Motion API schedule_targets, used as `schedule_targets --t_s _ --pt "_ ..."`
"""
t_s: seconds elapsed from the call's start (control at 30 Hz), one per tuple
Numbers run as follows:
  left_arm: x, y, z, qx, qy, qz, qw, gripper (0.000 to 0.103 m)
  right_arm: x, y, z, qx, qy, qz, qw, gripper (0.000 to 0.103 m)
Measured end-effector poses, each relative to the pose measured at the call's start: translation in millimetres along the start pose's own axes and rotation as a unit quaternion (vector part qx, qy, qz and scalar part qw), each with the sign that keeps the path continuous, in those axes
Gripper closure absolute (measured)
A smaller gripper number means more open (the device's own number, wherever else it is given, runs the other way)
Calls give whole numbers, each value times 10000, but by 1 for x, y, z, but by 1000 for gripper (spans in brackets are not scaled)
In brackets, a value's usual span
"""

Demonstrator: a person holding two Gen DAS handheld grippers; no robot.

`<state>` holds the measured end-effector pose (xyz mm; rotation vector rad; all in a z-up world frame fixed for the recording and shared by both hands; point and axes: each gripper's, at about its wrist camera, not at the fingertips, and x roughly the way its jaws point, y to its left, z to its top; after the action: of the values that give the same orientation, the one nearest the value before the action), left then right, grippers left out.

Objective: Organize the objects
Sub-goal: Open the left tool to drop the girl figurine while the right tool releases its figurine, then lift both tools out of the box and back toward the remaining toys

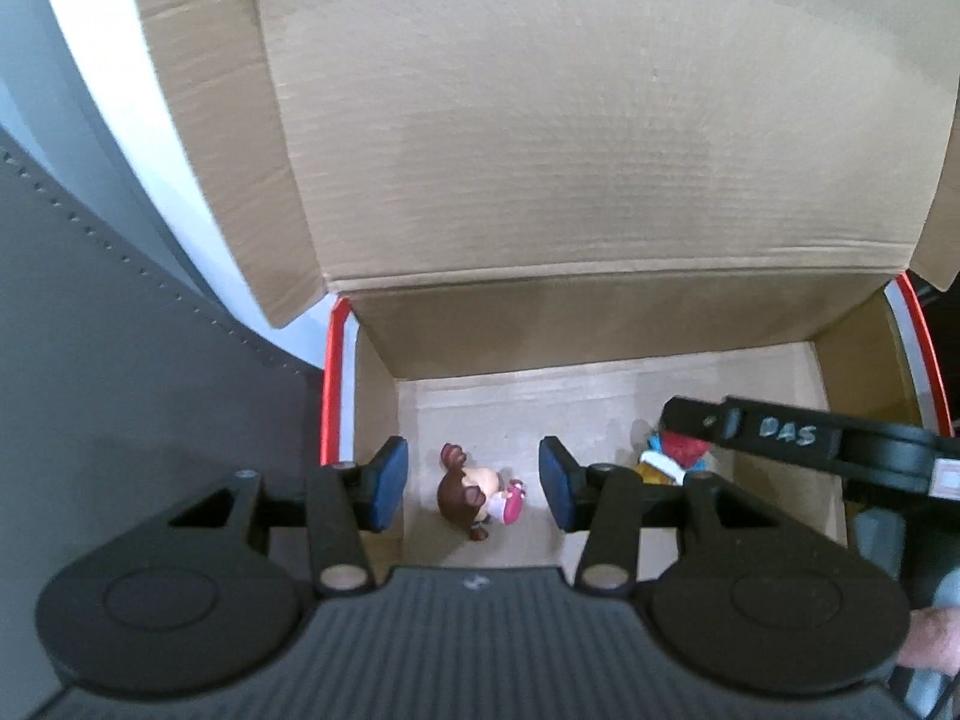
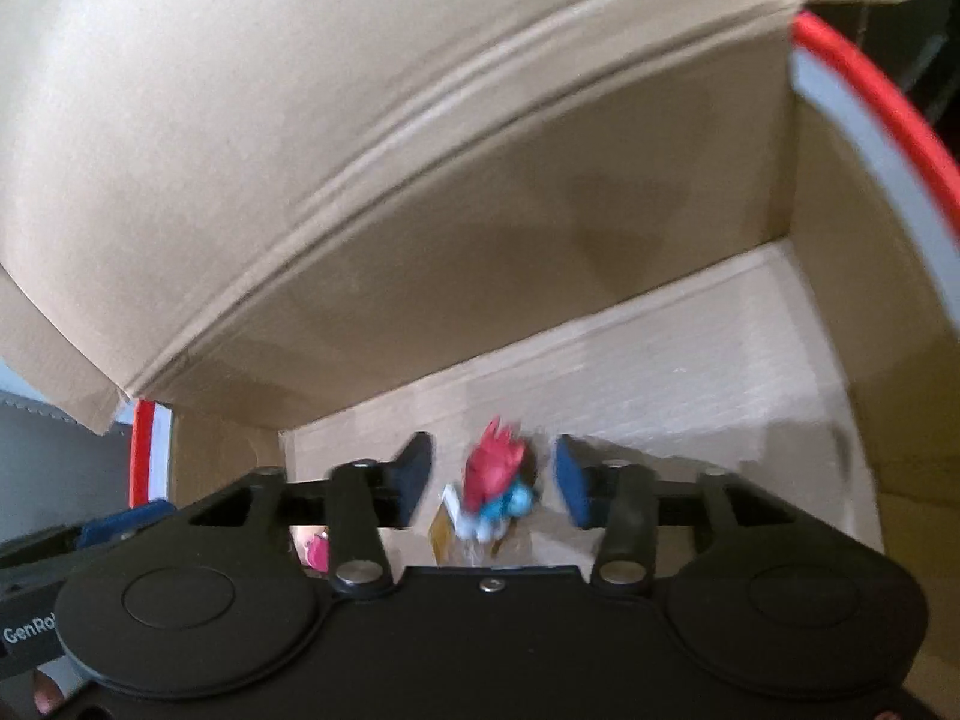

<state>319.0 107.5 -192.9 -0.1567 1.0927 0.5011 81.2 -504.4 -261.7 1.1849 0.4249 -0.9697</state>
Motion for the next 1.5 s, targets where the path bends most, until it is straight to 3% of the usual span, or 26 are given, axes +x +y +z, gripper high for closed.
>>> schedule_targets --t_s 0.17,0.47,0.7,0.8,0.93,1.07,1.23,1.5 --pt "-11 2 -3 -124 43 -61 9999 51 -24 -3 -5 7 -99 27 9999 54" --pt "-37 2 -10 -244 -117 -212 9994 34 -67 10 -8 -277 -396 -168 9987 49" --pt "-68 10 -19 -355 -321 -291 9984 25 -104 15 -16 -312 -641 -156 9973 34" --pt "-80 15 -25 -474 -414 -257 9977 21 -116 19 -19 -351 -731 -176 9966 32" --pt "-96 18 -32 -528 -464 -342 9969 17 -141 19 -22 -432 -889 -241 9948 19" --pt "-115 19 -40 -504 -532 -363 9966 12 -162 19 -27 -498 -955 -280 9938 17" --pt "-137 20 -52 -428 -657 -451 9959 2 -193 21 -36 -584 -1084 -315 9919 0" --pt "-169 23 -75 -342 -772 -559 9949 0 -234 24 -53 -659 -1152 -402 9903 0"
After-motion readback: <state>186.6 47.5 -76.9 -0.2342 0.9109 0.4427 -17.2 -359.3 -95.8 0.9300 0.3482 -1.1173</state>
